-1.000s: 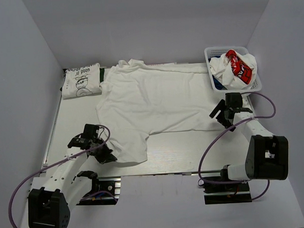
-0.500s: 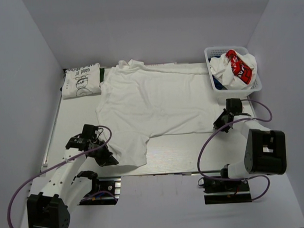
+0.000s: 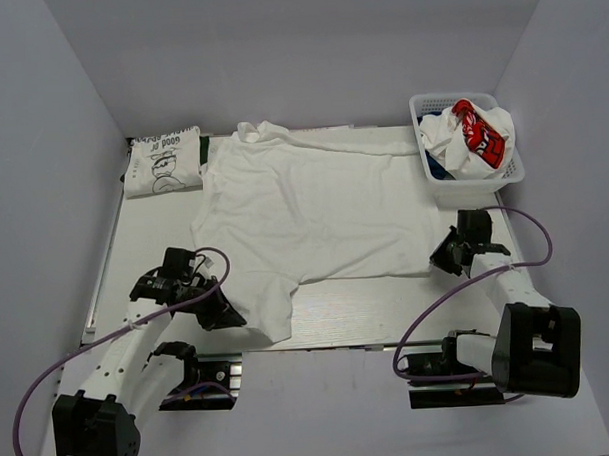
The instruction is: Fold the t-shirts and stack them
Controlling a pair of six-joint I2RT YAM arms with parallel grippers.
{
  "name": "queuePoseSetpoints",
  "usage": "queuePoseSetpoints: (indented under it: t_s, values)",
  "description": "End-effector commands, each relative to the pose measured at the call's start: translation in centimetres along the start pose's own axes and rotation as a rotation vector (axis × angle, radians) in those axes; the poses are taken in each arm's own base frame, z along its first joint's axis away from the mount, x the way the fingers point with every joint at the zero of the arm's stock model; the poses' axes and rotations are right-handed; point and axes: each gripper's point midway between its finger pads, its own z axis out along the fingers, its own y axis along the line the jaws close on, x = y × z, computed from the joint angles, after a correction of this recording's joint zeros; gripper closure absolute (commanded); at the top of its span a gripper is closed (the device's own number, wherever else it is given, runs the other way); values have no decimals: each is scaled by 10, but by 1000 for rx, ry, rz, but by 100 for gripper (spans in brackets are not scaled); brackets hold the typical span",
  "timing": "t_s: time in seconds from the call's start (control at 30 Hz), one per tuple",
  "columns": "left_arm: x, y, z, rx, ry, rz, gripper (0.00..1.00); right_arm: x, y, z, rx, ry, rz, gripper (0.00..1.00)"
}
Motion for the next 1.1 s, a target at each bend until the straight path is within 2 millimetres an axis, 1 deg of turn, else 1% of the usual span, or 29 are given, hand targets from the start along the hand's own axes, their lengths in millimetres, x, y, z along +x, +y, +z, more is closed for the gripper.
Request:
queuePoseSetpoints:
  t_s: [0.0,0.03,0.07,0.1,0.13,0.17,0.23,0.27,0.33,0.37,0.4,0.43,0.47,0.53,0.57,0.6,0.63,0.67,0.7,0.73,0.77,0.8,0.83,0.87,0.9,0.97,1.0,1.03,1.07]
  values:
    - [-30,-53,-11,190,-88,108,100,-2,8,-3,-35,-4,-47,100]
    - [-39,-58,-13,196,-120,113,100,-3,11,-4,-42,-2,-52,100]
    - [-54,-74,-19,232,-176,130,100,-8,14,-3,-44,-4,-61,100]
    - [-61,-82,-22,254,-198,138,100,-7,15,-2,-42,2,-69,100]
    - [-70,-88,-22,262,-218,134,100,-11,17,-2,-42,-4,-72,100]
    - [-81,-103,-28,304,-256,143,100,-16,22,-3,-46,-5,-76,100]
    - [-93,-117,-34,329,-291,150,100,-20,24,-2,-39,-7,-79,100]
    - [-99,-120,-30,324,-283,135,100,-24,28,-3,-43,-14,-83,100]
    - [-114,-134,-35,343,-312,143,100,-36,34,-5,-40,-27,-86,100]
    - [-124,-135,-35,334,-329,130,100,-40,36,-5,-43,-32,-80,100]
    - [-133,-134,-30,319,-321,110,100,-48,42,-6,-50,-41,-80,100]
    - [-143,-143,-35,326,-345,120,100,-50,44,-5,-51,-44,-79,100]
    - [-152,-145,-35,310,-362,101,100,-51,45,-5,-49,-39,-78,100]
    - [-171,-159,-39,311,-390,107,100,-59,49,-3,-41,-44,-69,100]
    - [-182,-161,-41,291,-424,116,100,-60,50,-3,-41,-41,-67,100]
    - [-191,-166,-44,283,-450,115,100,-65,54,-2,-44,-45,-67,100]
    - [-204,-181,-58,297,-498,148,100,-71,55,-1,-34,-55,-65,100]
    - [-218,-179,-55,255,-521,126,100,-77,57,-1,-31,-64,-62,100]
    - [-229,-193,-68,262,-565,147,100,-80,59,-1,-30,-68,-61,100]
    - [-236,-197,-70,255,-583,164,100,-84,61,3,-25,-66,-64,100]
    - [-243,-201,-72,251,-596,163,100,-92,64,1,-26,-80,-62,100]
    - [-253,-206,-72,245,-608,174,100,-94,65,2,-21,-81,-58,100]
    - [-262,-207,-76,240,-632,178,100,-101,72,0,-33,-97,-60,100]
    - [-268,-208,-75,234,-639,175,100,-103,70,4,-22,-92,-62,100]
    - [-278,-213,-74,233,-652,175,100,-105,72,5,-21,-98,-62,100]
    - [-294,-211,-76,202,-687,182,100,-115,77,4,-25,-115,-72,100]
    - [-304,-214,-84,207,-720,179,100,-119,80,3,-33,-122,-73,100]
    - [-308,-215,-82,200,-719,192,100,-123,83,0,-38,-132,-83,100]
    - [-321,-212,-79,191,-738,194,100,-128,86,-1,-47,-140,-88,100]
